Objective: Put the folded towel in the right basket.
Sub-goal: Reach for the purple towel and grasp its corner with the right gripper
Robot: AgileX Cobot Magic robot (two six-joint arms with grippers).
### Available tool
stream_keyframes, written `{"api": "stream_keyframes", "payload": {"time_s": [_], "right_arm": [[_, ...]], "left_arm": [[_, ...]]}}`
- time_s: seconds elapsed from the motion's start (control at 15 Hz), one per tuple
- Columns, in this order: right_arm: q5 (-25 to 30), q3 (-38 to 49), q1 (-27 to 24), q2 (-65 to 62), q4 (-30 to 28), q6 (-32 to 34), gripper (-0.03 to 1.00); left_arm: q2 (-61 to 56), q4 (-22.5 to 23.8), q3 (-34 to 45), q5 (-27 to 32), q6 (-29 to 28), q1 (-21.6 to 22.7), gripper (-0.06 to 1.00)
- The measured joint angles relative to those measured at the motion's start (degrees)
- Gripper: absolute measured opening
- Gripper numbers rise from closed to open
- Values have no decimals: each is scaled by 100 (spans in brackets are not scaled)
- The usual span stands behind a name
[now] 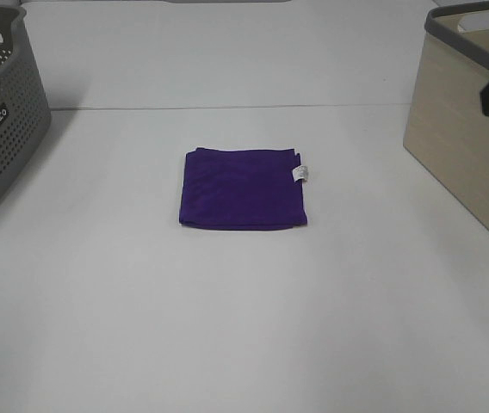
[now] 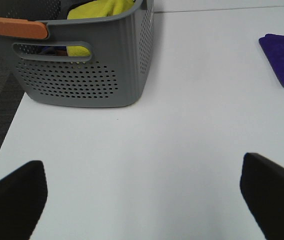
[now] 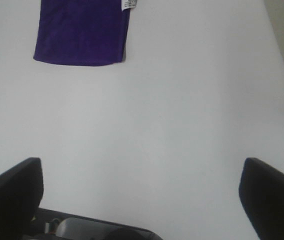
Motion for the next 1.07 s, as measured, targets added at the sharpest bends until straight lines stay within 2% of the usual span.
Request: {"api": "stream_keyframes", "payload": {"time_s": [0.07, 0.13, 0.2, 0.4, 0.67, 0.8, 1.07], "right_arm": [[-298, -413, 29, 1037, 504, -103, 96], [-407, -688, 166, 1576, 653, -149, 96], [-453, -865, 286, 1885, 693, -172, 96], [-544, -2137, 1049, 3604, 837, -206, 96], [-350, -3953, 1261, 5523, 928, -212, 96], [-338, -4274, 1261, 6039, 928, -201, 96], [-292, -4314, 1261, 6652, 882, -132, 96]], "left_arm": [[0, 0, 0, 0, 0, 0, 99], [0, 0, 0, 0, 0, 0, 99], [0, 0, 0, 0, 0, 0, 99], [0, 0, 0, 0, 0, 0, 99], [0, 0, 0, 0, 0, 0, 99], [0, 0, 0, 0, 0, 0, 99], [0, 0, 0, 0, 0, 0, 99]]}}
